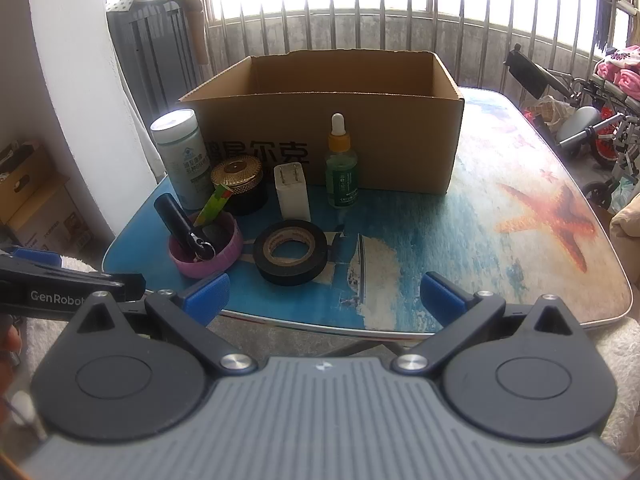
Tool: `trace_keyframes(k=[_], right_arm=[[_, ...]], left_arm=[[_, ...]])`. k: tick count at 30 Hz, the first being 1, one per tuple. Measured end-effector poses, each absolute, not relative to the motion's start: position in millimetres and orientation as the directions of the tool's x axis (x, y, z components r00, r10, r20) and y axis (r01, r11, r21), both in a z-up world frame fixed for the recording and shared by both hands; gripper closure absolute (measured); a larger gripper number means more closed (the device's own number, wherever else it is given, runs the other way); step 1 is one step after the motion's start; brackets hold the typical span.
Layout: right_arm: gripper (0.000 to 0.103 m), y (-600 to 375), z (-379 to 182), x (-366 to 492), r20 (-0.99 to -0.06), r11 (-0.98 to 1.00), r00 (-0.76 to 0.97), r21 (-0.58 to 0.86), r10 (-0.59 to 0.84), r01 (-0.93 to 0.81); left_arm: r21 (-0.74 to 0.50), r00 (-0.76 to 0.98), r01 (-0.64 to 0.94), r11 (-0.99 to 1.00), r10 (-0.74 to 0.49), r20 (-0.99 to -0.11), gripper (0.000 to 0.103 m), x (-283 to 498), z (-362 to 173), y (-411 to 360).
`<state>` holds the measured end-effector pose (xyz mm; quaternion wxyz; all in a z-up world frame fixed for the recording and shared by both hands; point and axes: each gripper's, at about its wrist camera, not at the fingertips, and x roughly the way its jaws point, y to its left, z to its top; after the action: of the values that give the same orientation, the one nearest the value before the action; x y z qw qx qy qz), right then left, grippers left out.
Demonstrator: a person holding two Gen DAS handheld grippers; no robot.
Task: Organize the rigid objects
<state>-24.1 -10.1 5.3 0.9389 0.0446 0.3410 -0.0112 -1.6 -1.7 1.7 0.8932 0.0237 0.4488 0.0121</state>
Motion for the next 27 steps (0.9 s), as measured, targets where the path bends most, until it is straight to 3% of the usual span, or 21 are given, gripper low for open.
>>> trace_keyframes(k=[17,27], right_arm=[[0.001,-12,4,-25,-0.641,0.995,0.767,0.078,0.006,0.058],[0.001,-20,10,-19,-0.599,0.990,0.799,0.135,0.047,0.042]], left_arm=[[0.050,0.597,0.004,0.999,0.038,-0.802,0.001,-3,1,-1],[0.008,0.647,0.065,0.998,-0.036,-0.762,0.001,-2,0,1]])
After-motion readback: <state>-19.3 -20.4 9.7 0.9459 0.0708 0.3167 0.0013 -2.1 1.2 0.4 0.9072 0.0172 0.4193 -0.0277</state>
